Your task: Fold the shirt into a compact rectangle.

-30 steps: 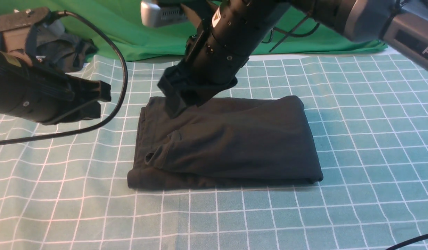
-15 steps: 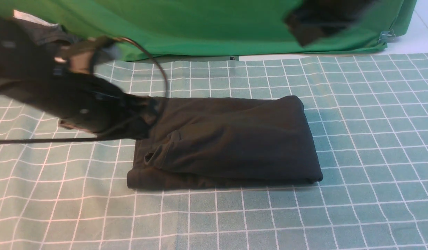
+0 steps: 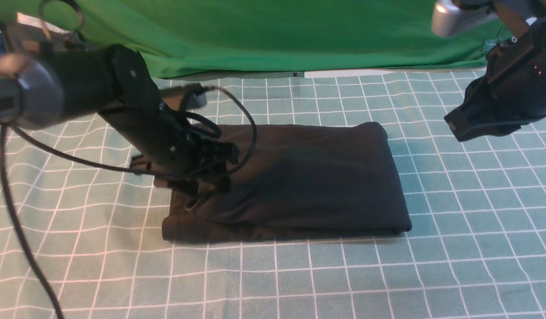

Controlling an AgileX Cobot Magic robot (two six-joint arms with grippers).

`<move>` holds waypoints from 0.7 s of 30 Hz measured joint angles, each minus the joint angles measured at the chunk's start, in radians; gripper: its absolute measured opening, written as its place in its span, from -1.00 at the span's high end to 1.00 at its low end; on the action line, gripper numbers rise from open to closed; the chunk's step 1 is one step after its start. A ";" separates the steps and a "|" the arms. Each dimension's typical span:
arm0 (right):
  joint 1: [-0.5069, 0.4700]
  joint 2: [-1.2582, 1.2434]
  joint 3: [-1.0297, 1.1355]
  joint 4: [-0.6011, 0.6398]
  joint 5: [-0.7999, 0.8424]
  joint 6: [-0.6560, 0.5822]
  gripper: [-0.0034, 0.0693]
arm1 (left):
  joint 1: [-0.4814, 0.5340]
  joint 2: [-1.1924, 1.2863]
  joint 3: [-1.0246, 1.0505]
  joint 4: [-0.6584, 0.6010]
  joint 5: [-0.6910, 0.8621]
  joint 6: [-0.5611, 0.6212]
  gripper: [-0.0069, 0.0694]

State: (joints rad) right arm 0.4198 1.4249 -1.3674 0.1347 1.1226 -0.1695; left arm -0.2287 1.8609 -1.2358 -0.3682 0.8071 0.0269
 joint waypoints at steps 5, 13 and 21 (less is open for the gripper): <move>-0.001 -0.002 0.003 0.001 -0.038 0.013 0.87 | 0.000 0.039 -0.002 -0.034 0.035 0.026 0.04; -0.001 -0.002 0.003 0.003 -0.049 0.014 0.87 | 0.000 0.016 -0.031 -0.010 0.057 0.058 0.77; -0.001 -0.002 0.003 0.003 -0.070 0.014 0.87 | 0.000 -0.117 -0.038 0.171 0.089 -0.048 0.78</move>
State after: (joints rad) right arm 0.4188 1.4229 -1.3641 0.1381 1.0522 -0.1551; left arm -0.2287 1.7437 -1.2733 -0.1971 0.8958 -0.0214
